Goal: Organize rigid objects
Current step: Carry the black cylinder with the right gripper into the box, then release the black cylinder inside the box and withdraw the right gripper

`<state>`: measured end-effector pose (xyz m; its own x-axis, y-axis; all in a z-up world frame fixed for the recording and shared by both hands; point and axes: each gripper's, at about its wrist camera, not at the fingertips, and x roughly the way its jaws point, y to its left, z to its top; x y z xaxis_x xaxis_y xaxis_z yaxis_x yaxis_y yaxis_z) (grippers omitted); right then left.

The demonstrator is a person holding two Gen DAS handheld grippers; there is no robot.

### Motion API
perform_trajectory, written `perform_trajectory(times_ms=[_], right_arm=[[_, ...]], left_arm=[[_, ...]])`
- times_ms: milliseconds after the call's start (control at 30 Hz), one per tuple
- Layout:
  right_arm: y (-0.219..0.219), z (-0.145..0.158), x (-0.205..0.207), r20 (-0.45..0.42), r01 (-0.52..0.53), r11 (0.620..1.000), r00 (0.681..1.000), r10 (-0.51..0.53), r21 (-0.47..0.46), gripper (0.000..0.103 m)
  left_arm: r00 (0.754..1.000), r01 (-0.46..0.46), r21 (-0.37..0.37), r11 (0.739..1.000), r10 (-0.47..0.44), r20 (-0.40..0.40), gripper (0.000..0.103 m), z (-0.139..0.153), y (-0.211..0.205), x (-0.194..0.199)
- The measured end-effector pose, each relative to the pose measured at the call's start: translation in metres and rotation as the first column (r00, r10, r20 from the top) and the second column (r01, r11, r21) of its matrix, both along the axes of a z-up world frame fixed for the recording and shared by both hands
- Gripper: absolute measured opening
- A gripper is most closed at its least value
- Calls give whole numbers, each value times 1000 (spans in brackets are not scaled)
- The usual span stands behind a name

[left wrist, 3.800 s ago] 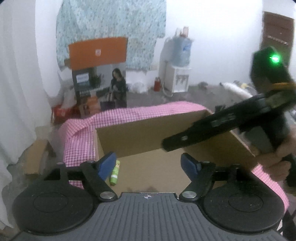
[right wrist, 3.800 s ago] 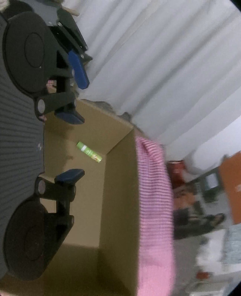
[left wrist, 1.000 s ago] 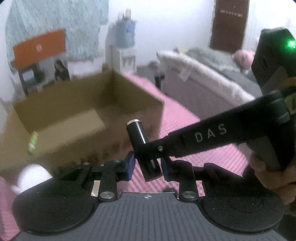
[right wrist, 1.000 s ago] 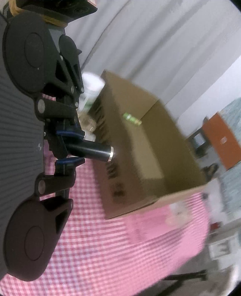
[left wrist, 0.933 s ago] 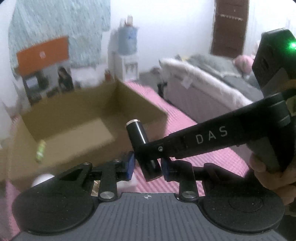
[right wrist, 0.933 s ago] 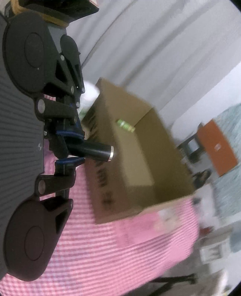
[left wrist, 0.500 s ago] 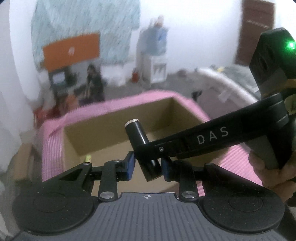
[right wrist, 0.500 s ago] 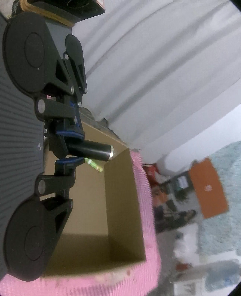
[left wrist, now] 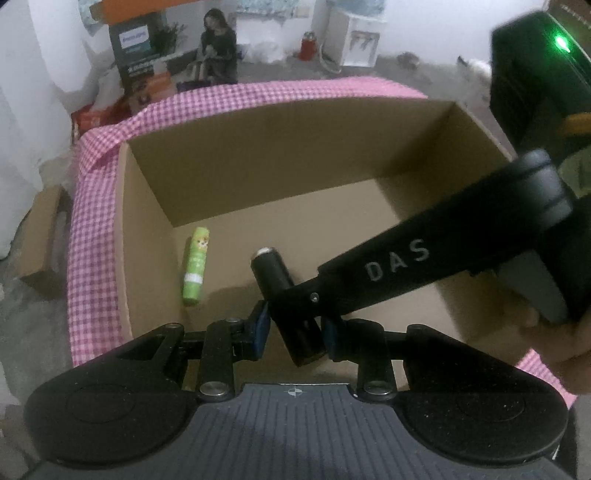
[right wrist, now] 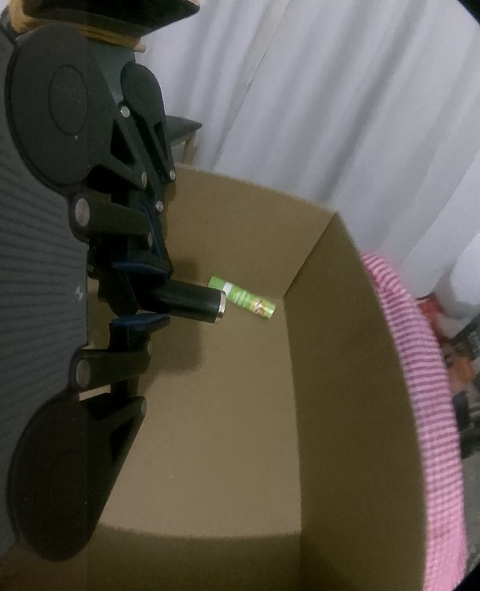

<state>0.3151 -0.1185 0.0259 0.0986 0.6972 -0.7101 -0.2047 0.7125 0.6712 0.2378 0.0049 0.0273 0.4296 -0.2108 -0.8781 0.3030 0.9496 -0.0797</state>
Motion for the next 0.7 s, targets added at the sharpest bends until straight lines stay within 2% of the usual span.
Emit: perform_trajectory(times_ms=[167, 367, 433, 633, 667, 700], right_arm=[[17, -8, 9, -58, -34, 999, 998, 32, -21, 24], [23, -4, 12, -69, -52, 998, 996, 50, -22, 24], [22, -2, 12, -52, -46, 999, 998, 46, -11, 24], [-10, 32, -7, 38, -13, 1000, 999, 12, 19, 26], [-16, 39, -13, 60, -8, 1000, 998, 6, 22, 28], [-22, 46, -19, 84, -3, 1000, 996, 0, 29, 34]], left_arm=[[1000, 2, 56, 998, -2, 6, 30, -3, -2, -1], [1000, -12, 29, 1000, 12, 26, 38, 8, 2, -7], [999, -13, 16, 1000, 12, 48, 43, 13, 4, -9], [985, -8, -9, 1000, 9, 170, 63, 44, 5, -33], [982, -4, -20, 1000, 7, 191, 66, 50, 6, -40], [977, -1, -24, 1000, 6, 212, 67, 55, 6, -46]])
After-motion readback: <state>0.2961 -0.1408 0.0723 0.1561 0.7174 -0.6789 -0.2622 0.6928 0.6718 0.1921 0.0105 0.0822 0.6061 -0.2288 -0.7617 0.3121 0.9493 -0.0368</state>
